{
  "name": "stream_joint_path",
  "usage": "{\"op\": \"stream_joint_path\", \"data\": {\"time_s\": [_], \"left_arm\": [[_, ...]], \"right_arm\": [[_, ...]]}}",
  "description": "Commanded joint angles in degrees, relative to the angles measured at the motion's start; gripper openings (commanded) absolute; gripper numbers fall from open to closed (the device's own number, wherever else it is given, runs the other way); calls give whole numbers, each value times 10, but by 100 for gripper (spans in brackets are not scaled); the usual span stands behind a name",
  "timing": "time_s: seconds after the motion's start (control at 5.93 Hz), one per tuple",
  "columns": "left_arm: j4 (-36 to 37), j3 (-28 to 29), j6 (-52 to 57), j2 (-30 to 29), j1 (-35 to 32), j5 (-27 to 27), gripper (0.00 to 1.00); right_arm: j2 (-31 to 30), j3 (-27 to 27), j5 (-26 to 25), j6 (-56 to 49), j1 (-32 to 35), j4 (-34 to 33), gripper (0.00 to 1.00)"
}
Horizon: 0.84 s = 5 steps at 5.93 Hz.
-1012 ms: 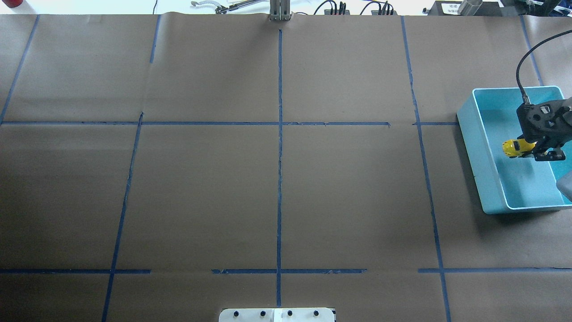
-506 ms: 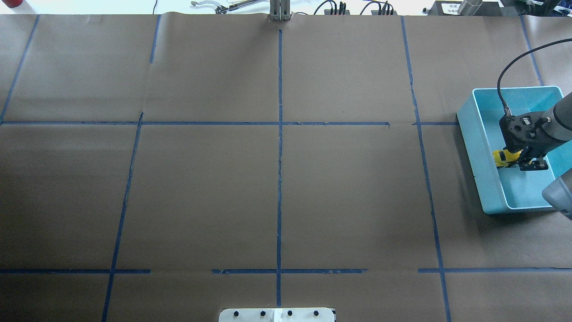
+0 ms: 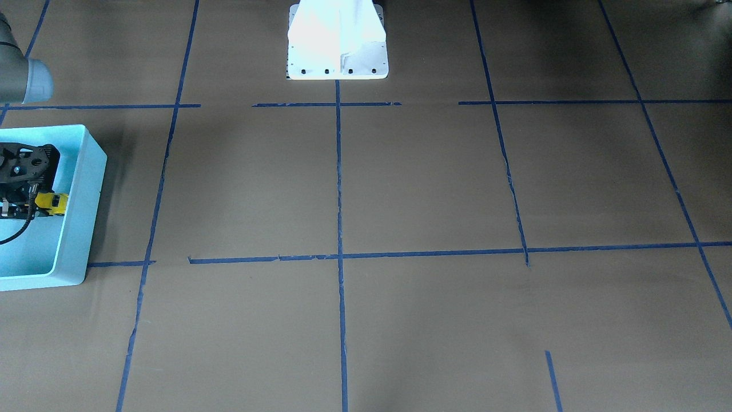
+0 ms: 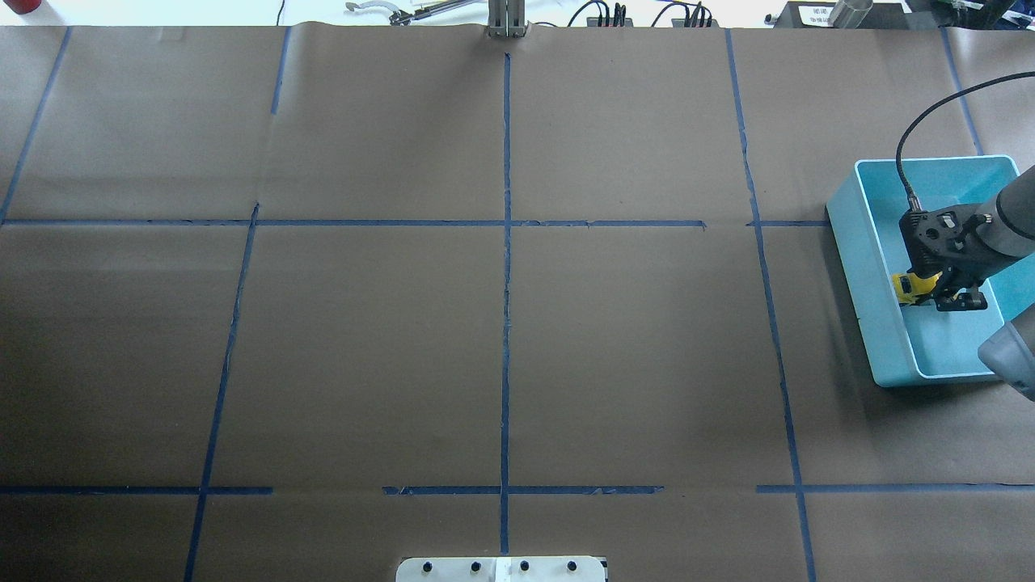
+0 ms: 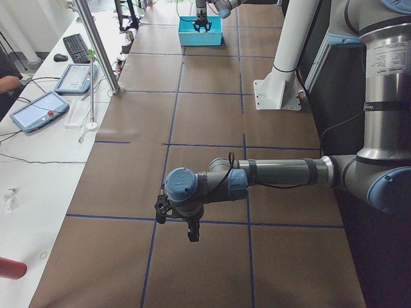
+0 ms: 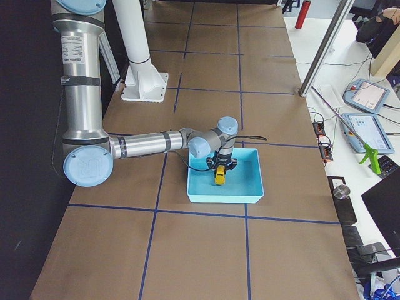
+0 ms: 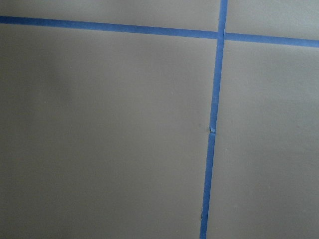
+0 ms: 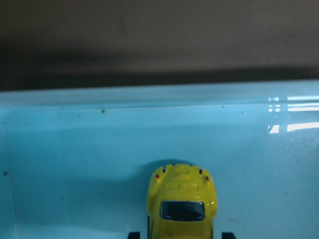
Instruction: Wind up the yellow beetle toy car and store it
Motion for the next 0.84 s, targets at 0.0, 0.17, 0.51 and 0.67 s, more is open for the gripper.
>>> {"op": "stream_joint_path", "data": {"time_s": [0.0, 0.17, 0.51, 0.67], "left_arm": [[-1, 1, 0, 0, 0, 0, 100], [-1, 1, 0, -1, 0, 0, 100], [-1, 1, 0, -1, 0, 0, 100], [-1, 1, 0, -1, 0, 0, 100]], "right_arm": [[-8, 22, 2, -2, 2, -1, 100], [-10, 48, 3, -1, 27, -9, 100], [-20, 109, 16, 8, 109, -91, 100], [-21, 117, 51, 92, 158, -109, 100]]}}
